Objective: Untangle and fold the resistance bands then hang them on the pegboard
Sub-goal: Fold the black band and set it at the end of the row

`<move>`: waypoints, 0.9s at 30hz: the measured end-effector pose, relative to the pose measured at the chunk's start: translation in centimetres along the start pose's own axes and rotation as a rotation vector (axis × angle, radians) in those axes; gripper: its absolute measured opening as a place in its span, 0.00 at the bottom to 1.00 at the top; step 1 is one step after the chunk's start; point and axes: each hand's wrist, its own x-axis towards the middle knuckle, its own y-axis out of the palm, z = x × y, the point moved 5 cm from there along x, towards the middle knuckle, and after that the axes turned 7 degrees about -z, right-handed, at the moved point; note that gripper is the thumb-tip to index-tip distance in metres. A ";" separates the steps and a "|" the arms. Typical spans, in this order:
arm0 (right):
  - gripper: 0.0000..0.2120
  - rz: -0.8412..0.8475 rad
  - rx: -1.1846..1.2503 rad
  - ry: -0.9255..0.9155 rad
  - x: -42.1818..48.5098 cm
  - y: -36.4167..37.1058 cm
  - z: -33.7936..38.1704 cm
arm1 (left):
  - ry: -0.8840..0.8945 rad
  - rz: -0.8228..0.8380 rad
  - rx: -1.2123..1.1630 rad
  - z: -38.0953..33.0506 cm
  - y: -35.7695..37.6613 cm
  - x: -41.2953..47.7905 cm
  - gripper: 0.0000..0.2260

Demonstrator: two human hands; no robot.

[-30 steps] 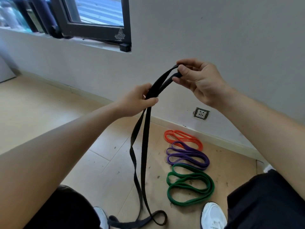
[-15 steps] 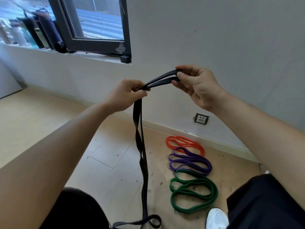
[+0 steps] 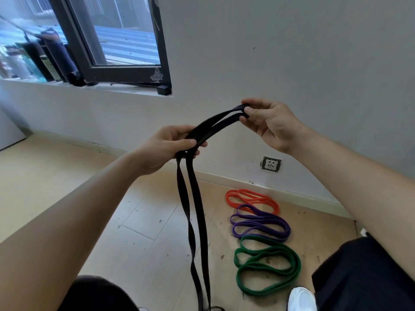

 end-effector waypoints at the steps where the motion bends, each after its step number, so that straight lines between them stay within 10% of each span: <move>1: 0.08 0.003 -0.006 0.003 -0.1 0.0 0.0 | 0.010 -0.006 0.016 0.0 0.1 -0.1 0.14; 19: 0.09 0.042 0.020 0.057 0.0 -1.0 0.3 | 0.161 -0.307 0.123 -0.5 -0.4 -0.2 0.12; 27: 0.11 0.154 -0.555 0.114 -0.4 -2.5 -2.2 | 0.055 -0.308 -0.106 -0.2 -0.7 -0.3 0.09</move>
